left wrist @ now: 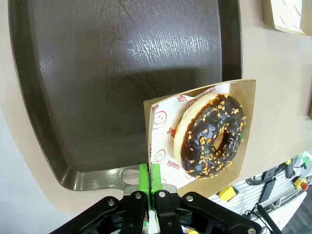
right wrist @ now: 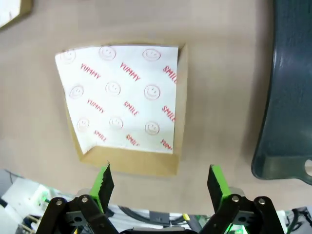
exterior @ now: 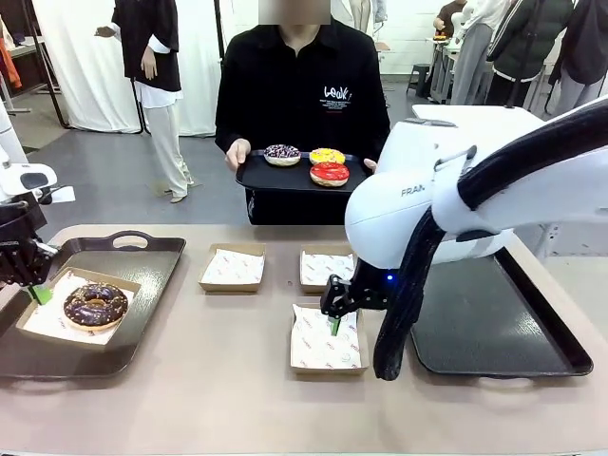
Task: Individually package the donuts and arrange them on the tray.
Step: Place the picked Paper togo box on the Handle tray while simultaneously picking up another Paper togo box from the table with the other hand.
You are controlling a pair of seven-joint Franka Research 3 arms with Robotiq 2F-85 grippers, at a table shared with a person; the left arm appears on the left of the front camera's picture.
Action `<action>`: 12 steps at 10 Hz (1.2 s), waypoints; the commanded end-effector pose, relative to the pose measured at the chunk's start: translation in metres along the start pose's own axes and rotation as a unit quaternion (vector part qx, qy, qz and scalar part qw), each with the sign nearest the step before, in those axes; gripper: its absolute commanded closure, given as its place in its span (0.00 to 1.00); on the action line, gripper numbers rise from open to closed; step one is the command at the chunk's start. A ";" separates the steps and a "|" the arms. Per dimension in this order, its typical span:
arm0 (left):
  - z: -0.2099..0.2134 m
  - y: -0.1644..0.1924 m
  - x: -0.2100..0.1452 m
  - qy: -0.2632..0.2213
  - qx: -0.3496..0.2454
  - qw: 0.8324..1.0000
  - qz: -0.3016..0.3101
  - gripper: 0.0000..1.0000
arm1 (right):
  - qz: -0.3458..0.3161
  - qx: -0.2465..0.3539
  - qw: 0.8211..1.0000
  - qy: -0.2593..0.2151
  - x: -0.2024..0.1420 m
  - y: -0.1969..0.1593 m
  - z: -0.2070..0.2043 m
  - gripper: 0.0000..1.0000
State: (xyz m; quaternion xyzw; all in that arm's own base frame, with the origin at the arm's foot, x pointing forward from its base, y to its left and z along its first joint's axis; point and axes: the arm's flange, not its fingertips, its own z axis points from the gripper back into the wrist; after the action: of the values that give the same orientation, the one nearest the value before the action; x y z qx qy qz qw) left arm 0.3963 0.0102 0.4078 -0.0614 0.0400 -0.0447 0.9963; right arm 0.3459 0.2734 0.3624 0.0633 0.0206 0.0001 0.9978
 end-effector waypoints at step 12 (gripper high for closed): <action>-0.025 -0.006 0.006 -0.004 0.029 1.000 0.008 0.99 | -0.069 -0.051 0.996 -0.032 0.020 0.001 -0.029 0.00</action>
State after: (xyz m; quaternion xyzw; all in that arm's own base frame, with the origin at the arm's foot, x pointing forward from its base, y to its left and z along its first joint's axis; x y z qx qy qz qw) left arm 0.4056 0.0042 0.3829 -0.0500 0.0462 -0.0479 0.9965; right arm 0.3566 0.2713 0.3391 0.0175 0.0124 -0.0454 0.9987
